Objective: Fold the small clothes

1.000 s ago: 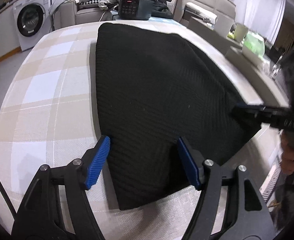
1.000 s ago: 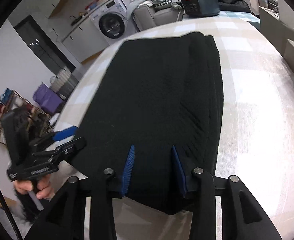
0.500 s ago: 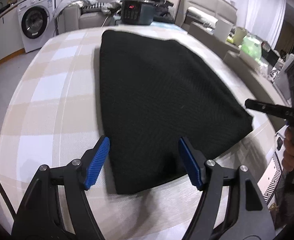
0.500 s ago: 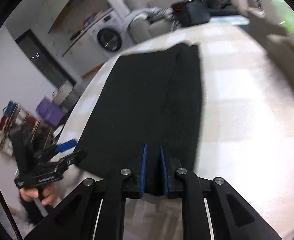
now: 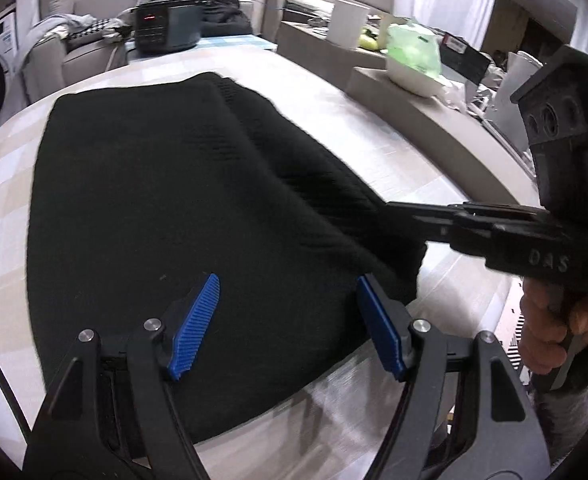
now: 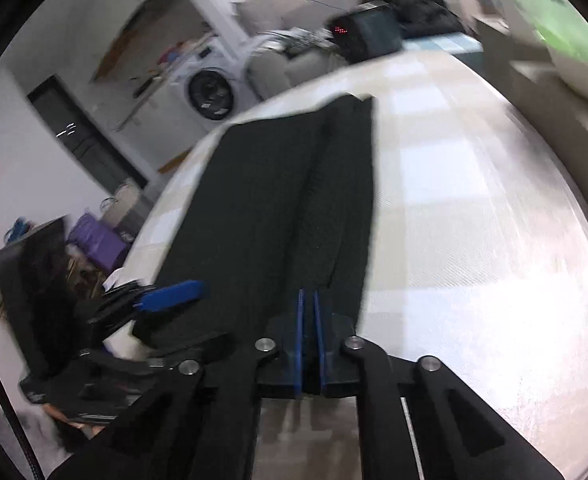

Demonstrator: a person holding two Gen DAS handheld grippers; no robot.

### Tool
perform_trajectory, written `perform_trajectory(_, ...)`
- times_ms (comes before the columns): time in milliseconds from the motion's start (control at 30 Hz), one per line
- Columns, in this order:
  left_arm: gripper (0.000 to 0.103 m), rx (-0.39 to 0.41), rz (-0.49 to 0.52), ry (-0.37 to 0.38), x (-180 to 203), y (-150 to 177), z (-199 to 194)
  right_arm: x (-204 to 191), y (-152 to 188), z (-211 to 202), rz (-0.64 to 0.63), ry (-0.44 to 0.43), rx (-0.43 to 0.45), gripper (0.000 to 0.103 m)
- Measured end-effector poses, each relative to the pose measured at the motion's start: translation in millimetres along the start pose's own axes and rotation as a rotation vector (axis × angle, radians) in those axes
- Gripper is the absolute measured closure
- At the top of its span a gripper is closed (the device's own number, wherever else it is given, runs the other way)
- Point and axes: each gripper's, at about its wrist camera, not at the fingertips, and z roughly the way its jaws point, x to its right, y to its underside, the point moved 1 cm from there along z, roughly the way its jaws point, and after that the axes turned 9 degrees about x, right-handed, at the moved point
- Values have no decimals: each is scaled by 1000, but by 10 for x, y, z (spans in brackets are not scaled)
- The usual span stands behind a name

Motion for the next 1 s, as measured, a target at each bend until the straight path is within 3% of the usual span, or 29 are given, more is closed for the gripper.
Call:
perform_trajectory(67,34,-6,3,-4,20,-15,61,-9,2,-18,-13,-12,5,98)
perform_trajectory(167,31,-25,-10,-5,12,-4,196,188,87,80,15,48,-40,98)
perform_trajectory(267,30,-18,24,-12,56,-26,256,352,144,142,88,6,-58,96)
perform_trajectory(400,30,-30,-39,53,-12,-162,260,367,-31,172,89,-49,-23,83)
perform_trajectory(467,30,-11,-35,46,-21,-238,274,404,-150,292,95,-64,-21,78)
perform_trajectory(600,29,-53,-14,18,-4,-241,515,521,-380,600,120,-60,-55,78)
perform_trajectory(667,26,-27,14,5,42,-214,528,524,-467,747,103,-37,-62,78)
perform_trajectory(833,25,-17,20,6,60,-198,555,409,-568,788,71,-89,-40,78)
perform_trajectory(933,24,-29,17,20,37,-213,569,349,-654,854,46,-84,-22,79)
perform_trajectory(967,24,-29,18,20,37,-213,572,329,-658,858,29,-67,-16,92)
perform_trajectory(1000,24,-27,19,21,36,-211,572,301,-671,911,-9,-29,-22,98)
